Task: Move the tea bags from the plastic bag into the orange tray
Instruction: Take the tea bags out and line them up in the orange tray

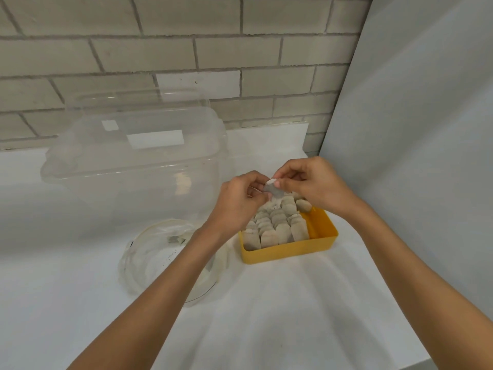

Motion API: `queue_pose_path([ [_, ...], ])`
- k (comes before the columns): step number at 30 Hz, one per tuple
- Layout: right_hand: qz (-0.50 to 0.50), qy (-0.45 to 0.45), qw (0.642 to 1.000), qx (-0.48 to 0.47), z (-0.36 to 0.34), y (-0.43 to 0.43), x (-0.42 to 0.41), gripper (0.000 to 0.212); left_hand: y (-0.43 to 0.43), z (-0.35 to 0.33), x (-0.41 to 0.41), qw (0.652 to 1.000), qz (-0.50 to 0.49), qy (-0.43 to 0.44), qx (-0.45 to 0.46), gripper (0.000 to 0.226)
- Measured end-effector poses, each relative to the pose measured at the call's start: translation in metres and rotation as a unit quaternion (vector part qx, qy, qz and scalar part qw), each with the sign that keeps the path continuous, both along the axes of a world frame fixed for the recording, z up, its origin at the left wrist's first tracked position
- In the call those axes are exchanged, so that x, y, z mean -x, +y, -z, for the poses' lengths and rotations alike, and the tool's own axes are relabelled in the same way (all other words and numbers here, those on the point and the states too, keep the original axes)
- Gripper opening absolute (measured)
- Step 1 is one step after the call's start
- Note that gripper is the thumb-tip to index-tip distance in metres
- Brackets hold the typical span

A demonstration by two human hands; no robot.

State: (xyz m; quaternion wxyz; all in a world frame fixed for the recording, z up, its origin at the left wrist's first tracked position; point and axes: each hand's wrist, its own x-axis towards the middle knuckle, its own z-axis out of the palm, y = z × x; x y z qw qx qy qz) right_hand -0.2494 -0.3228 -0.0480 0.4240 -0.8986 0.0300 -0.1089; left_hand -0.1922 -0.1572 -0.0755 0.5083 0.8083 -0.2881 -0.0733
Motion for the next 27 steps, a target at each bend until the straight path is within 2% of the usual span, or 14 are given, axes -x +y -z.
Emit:
queue_pose_path([
  [4, 0.019, -0.016, 0.999, -0.045, -0.005, -0.011, 0.004, 0.006, -0.005, 0.001, -0.003, 1.000, 0.022, 0.014, -0.017, 0.020],
  [7, 0.019, -0.024, 0.998, -0.048, -0.010, -0.015, 0.006, 0.009, -0.009, 0.006, -0.003, 1.000, 0.022, 0.014, -0.012, 0.012],
  [11, 0.028, -0.023, 0.999, 0.004, -0.014, -0.018, 0.006, 0.011, -0.016, 0.008, -0.004, 0.999, 0.035, 0.022, 0.008, 0.010],
  [16, 0.084, -0.029, 0.990, 0.107, -0.020, -0.036, 0.006, 0.009, -0.039, 0.022, -0.012, 0.991, 0.084, -0.041, -0.096, 0.018],
  [19, 0.101, -0.002, 0.981, 0.165, -0.019, -0.049, 0.006, 0.009, -0.067, 0.030, -0.016, 0.961, 0.132, -0.140, -0.196, 0.017],
  [24, 0.114, 0.052, 0.971, 0.203, -0.005, -0.065, 0.009, 0.012, -0.110, 0.047, -0.023, 0.871, 0.169, -0.278, -0.368, 0.016],
  [25, 0.116, 0.056, 0.971, 0.201, -0.002, -0.067, 0.010, 0.012, -0.116, 0.051, -0.026, 0.865, 0.167, -0.279, -0.382, 0.013],
  [27, 0.118, 0.059, 0.971, 0.197, 0.001, -0.071, 0.012, 0.012, -0.123, 0.055, -0.036, 0.877, 0.164, -0.250, -0.375, 0.016],
])
